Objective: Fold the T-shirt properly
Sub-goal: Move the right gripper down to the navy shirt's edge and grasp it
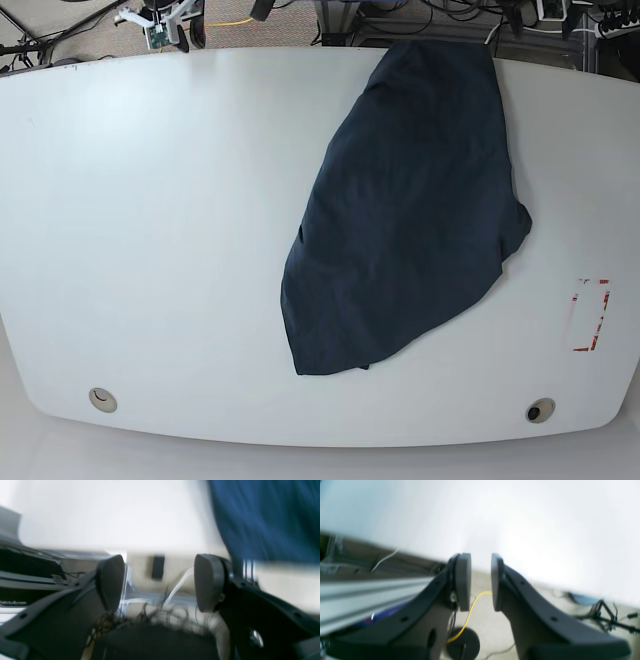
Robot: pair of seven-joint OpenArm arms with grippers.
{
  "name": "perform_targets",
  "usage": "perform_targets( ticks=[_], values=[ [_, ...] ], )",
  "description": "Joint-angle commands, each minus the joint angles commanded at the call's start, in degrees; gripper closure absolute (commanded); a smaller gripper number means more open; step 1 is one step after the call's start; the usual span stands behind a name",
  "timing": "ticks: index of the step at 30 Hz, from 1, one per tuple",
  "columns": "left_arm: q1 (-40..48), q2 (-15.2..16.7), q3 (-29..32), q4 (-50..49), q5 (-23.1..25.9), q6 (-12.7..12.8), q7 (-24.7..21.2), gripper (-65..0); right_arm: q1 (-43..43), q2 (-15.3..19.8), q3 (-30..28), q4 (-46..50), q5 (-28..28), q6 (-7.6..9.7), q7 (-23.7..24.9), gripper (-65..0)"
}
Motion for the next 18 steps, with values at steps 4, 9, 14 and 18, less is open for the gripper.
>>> perform_targets(
  ticks=[4, 9, 14, 18],
  values=[
    [-2.3, 0.0, -2.1, 0.0, -2.0, -4.3, 0.1, -41.0, 3.3, -0.1, -0.9, 0.0, 0.0, 0.00, -0.1, -13.5],
    [-7.2, -0.1, -6.1, -0.2, -2.1, -10.1, 0.3, -41.8, 8.4, 0.4, -4.7, 0.1, 0.0, 0.09, -1.0, -14.0],
    [-13.1, -0.2, -9.3, -0.1, -2.2, -12.3, 7.7, -55.4, 14.9, 0.0, -11.0, 0.0, 0.0, 0.09, -6.7, -26.2],
    [-17.5, -1.8, -11.8, -0.1, -2.4, -12.4, 14.5, -56.7, 19.3, -0.2, -18.5, 0.0, 0.0, -0.26, -9.8, -31.7]
  ],
)
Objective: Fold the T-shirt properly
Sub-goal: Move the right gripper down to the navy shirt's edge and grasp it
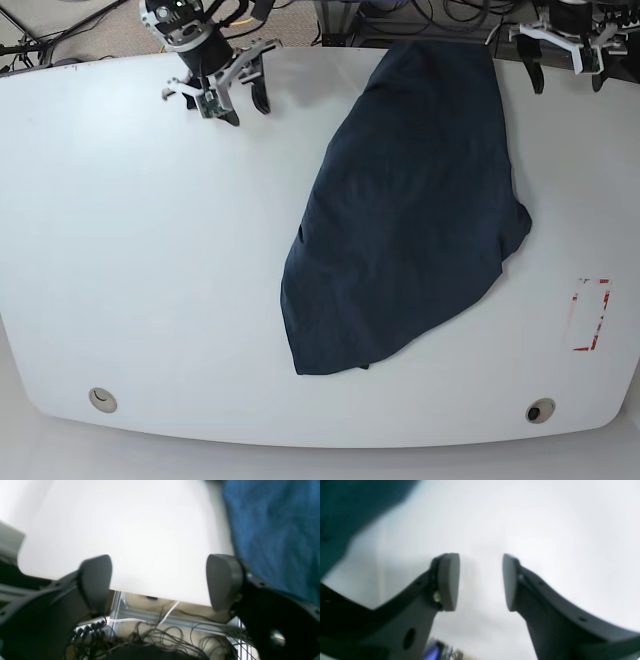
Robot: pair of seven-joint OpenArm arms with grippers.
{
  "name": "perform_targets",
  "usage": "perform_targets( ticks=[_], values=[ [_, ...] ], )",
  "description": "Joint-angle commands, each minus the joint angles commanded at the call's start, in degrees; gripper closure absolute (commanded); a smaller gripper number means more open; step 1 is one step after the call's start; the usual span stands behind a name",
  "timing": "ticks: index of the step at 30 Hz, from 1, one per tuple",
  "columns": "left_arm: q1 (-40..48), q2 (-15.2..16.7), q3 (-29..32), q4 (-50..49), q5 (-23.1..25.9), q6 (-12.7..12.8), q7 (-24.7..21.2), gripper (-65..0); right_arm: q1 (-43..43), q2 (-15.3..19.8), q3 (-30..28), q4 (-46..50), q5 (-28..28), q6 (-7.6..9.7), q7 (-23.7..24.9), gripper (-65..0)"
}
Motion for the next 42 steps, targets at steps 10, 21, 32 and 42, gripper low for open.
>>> perform_targets(
  ticks=[10, 21, 32, 42],
  values=[
    [-4.1, -6.3, -0.4, -1.1, 0.0, 0.0, 2.8, -56.7, 15.8, -7.8, -2.6, -3.8, 0.0, 0.26, -10.6, -32.3],
    [-4.0, -6.1, -3.3, -1.0, 0.1, 0.0, 2.8, -56.7, 33.9, -9.2, -2.5, -19.7, 9.0, 0.09, -15.5, -32.2],
    [-4.0, -6.0, -4.8, -1.0, 0.4, 0.0, 2.8, -56.7, 43.5, -5.7, 3.8, -31.3, 25.6, -0.18, -15.6, -32.5],
    [-4.9, -5.9, -4.5, -0.9, 0.0, 0.0, 2.8, -56.7, 40.2, -4.1, 4.0, -33.5, 40.8, 0.00, -20.6, -32.2]
  ],
)
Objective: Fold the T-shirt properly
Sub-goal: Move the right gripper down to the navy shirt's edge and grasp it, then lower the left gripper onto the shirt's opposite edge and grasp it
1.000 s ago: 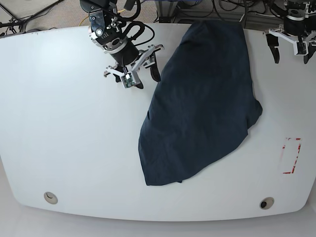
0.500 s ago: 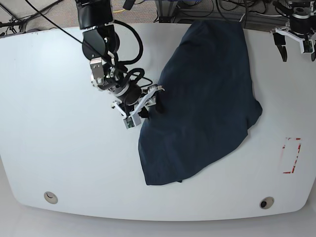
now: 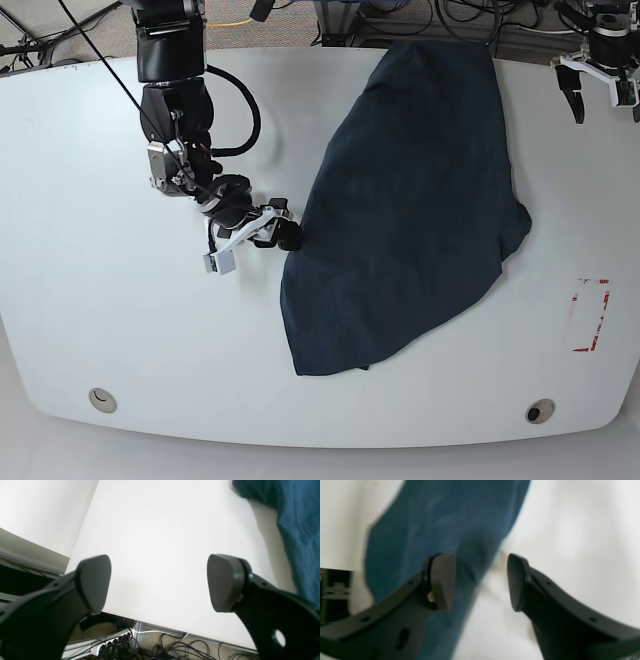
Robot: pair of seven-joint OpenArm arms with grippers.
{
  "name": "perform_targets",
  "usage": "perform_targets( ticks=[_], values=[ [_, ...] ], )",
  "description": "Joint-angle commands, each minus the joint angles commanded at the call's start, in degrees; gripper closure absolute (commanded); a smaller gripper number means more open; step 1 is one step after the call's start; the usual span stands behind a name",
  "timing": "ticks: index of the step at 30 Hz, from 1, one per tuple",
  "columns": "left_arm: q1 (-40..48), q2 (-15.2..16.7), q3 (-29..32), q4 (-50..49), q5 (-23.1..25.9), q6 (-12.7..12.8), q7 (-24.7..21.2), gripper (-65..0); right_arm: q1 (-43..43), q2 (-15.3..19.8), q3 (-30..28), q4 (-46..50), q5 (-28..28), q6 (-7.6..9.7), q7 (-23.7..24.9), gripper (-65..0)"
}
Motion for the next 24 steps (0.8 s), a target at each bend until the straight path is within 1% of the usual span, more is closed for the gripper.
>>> perform_targets(
  ticks=[2, 9, 18, 20, 21, 22, 24],
  values=[
    [-1.6, 0.0, -0.4, 0.0, 0.0, 0.0, 0.0, -56.8, -1.8, 0.1, -1.0, 1.3, 0.7, -0.09, 0.0, -32.2],
    [-4.3, 0.0, -0.4, 0.0, 0.3, 0.0, 0.0, -56.9, -8.5, 0.2, -4.7, 6.7, 0.5, -0.35, -0.1, -32.2],
    [-9.1, 0.0, 0.0, 0.0, 0.4, 0.0, 0.1, -56.9, -9.8, 0.1, -9.0, 6.5, 0.4, -0.35, 0.0, -31.4],
    [-9.9, 0.0, 0.1, 0.0, 0.4, 0.0, 0.4, -56.9, -9.8, 0.1, -8.9, 6.5, 0.4, -0.35, 0.0, -27.6],
    [-10.5, 0.0, 0.1, 0.0, 0.4, 0.0, 1.8, -57.1, -9.7, 0.1, -8.8, 6.5, 0.4, -0.35, 0.0, -23.9],
    [-11.3, 0.0, 0.4, 0.0, 0.4, 0.0, 4.3, -57.1, -9.7, 0.2, -8.8, 6.5, 0.4, -0.35, 0.0, -18.5],
    [-13.4, -0.3, 0.5, 0.0, 0.4, 0.0, 8.9, -57.2, -9.4, 0.3, -8.8, 6.5, 0.4, -0.35, 0.0, -10.5]
  ],
)
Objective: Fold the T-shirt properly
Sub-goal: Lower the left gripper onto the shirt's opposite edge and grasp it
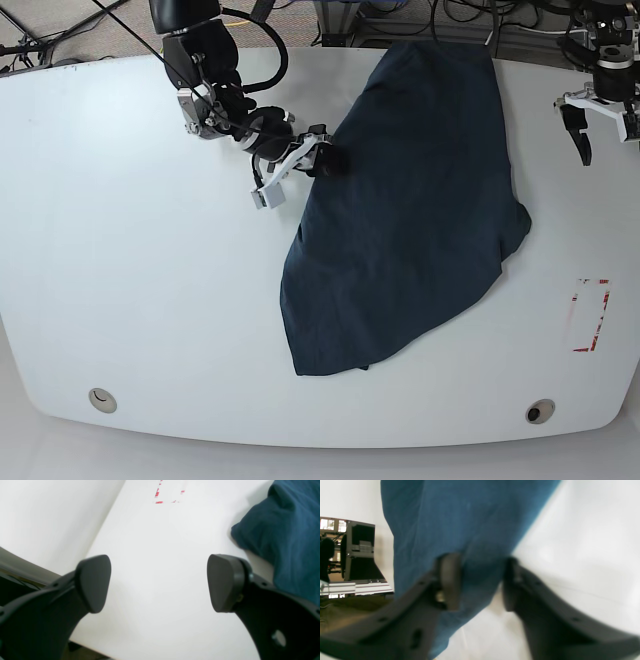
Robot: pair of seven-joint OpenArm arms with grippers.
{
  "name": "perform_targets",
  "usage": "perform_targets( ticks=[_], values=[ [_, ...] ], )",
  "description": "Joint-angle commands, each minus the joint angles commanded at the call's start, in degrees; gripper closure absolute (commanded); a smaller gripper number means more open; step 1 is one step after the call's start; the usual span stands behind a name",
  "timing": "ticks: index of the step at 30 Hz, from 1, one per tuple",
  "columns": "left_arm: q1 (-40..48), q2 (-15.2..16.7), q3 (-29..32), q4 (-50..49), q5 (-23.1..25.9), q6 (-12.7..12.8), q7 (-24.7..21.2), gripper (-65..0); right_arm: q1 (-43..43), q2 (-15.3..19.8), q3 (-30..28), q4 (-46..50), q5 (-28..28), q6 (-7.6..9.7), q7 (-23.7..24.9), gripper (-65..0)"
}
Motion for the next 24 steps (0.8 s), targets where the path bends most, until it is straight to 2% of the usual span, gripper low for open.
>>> perform_targets(
  ticks=[2, 3, 6, 11, 18, 24],
  values=[
    [-4.0, 0.0, -0.3, -0.1, 0.0, 0.0, 5.5, -57.4, 0.8, 0.1, 0.0, 0.0, 0.0, 0.00, 0.0, -3.5],
    [-5.5, 0.0, -0.3, -0.1, 0.0, 0.0, 7.6, -57.4, 0.8, 0.2, 0.0, 0.0, 0.0, 0.00, 0.0, -2.4],
    [-9.6, 0.0, 0.0, -0.2, 0.0, 0.0, 15.3, -57.4, 0.6, 1.1, -0.2, 0.0, 0.0, 0.00, 0.0, -0.6],
    [-15.0, -0.2, 4.3, -0.5, 0.0, 0.0, 22.2, -57.4, 0.5, 1.2, -0.2, 0.2, 0.0, 0.00, 0.0, 0.0],
    [-18.8, -0.2, 12.1, -3.7, 0.1, 0.0, 23.3, -57.4, 0.5, 2.4, -0.2, 0.4, 0.0, 0.00, 0.0, 0.0],
    [-23.6, -0.2, 12.7, -14.0, 0.1, 0.1, 23.0, -56.9, 0.5, 2.5, 0.0, 0.4, 0.0, 0.00, 0.0, 0.0]
  ],
)
